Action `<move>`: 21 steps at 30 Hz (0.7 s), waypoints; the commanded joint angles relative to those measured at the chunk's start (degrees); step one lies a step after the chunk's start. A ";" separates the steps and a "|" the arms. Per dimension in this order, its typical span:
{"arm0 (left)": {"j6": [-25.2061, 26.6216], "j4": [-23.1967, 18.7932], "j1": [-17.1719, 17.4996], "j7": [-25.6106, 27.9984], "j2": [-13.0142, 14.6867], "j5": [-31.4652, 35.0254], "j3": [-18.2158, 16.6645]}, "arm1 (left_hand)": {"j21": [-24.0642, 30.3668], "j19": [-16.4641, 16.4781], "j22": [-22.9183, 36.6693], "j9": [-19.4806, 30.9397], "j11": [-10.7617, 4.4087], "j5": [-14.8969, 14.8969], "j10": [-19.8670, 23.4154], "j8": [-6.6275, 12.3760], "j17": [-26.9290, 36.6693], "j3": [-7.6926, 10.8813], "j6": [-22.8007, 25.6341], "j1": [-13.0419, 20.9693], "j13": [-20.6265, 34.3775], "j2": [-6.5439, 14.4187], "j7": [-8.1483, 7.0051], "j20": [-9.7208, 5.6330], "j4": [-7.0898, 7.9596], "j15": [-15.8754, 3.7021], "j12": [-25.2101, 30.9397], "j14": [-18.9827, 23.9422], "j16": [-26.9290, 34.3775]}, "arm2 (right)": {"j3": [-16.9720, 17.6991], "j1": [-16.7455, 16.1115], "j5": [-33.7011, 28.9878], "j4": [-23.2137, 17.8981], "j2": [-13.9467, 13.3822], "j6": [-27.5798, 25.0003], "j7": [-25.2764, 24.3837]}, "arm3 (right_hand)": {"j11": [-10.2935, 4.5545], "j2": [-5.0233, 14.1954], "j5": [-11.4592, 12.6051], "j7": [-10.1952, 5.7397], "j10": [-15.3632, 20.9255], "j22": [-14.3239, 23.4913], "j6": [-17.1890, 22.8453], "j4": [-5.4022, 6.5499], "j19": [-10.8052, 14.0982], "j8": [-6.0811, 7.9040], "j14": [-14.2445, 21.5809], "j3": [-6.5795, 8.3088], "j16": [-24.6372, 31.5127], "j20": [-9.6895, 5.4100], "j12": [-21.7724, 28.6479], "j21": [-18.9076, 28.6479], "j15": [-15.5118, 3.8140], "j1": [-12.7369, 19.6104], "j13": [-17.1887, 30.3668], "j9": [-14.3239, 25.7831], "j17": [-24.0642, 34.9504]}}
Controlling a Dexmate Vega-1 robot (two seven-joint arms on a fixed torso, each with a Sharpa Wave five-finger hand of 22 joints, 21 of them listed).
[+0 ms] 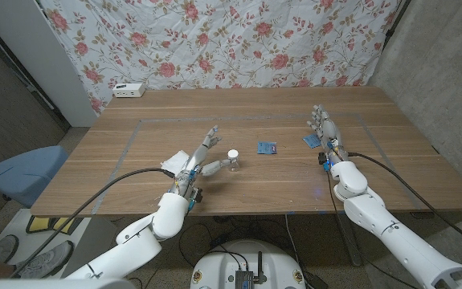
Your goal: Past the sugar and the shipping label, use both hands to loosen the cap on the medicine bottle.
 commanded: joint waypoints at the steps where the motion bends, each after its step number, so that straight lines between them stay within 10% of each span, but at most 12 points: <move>1: -1.77 2.63 -0.53 1.13 -2.02 0.87 0.62 | 0.06 2.27 0.03 0.10 1.58 0.71 2.12 0.66 0.01 -1.31 1.41 1.12 0.02 0.19 5.65 -1.21 0.18 -3.32 -0.01 2.24 0.15 | 0.15 -0.47 -0.33 -0.24 0.08 0.55 -0.24 | -0.42 -0.11 -0.03 -0.15 0.27 0.10 0.03 -0.08 0.56 0.25 0.44 -0.16 0.19 -0.51 0.14 0.34 -0.21 -0.20 0.28 0.25 0.28; 3: -1.60 2.80 -0.53 1.25 -2.22 1.04 0.71 | -0.19 2.70 0.00 0.07 1.88 0.84 2.86 0.63 0.00 -2.07 2.14 1.19 0.00 0.27 8.74 -2.56 0.36 -2.99 -0.12 3.16 0.07 | 0.18 -0.45 -0.31 -0.16 0.09 0.67 -0.15 | -0.40 -0.11 -0.03 -0.12 0.27 0.10 0.05 -0.08 0.56 0.26 0.44 -0.16 0.19 -0.51 0.14 0.33 -0.24 -0.22 0.28 0.25 0.29; 7: -1.16 3.04 -0.52 0.77 -2.70 0.09 0.70 | -0.68 1.76 0.01 0.05 1.72 0.94 2.65 0.25 0.00 -2.62 1.72 1.19 -0.01 0.33 9.58 -3.13 0.51 -3.27 -0.44 2.87 -0.28 | 0.20 -0.20 -0.11 0.25 0.12 0.79 0.27 | -0.46 -0.11 -0.02 -0.11 0.26 0.11 0.06 -0.08 0.54 0.26 0.45 -0.17 0.19 -0.51 0.13 0.33 -0.19 -0.25 0.28 0.25 0.29; 21: -0.93 4.97 -1.22 -0.08 -3.69 -2.73 0.64 | -0.51 1.58 0.08 0.07 -0.62 1.32 6.16 -0.33 0.03 -4.88 -2.61 1.88 0.04 0.73 1.81 -0.52 0.80 -5.20 -0.02 5.43 0.12 | 0.18 0.29 0.26 1.61 0.40 1.12 0.91 | -0.56 -0.14 -0.01 -0.24 0.30 0.12 0.08 -0.10 0.49 0.28 0.44 -0.22 0.15 -0.22 0.11 0.32 -0.29 -0.42 0.29 0.25 0.29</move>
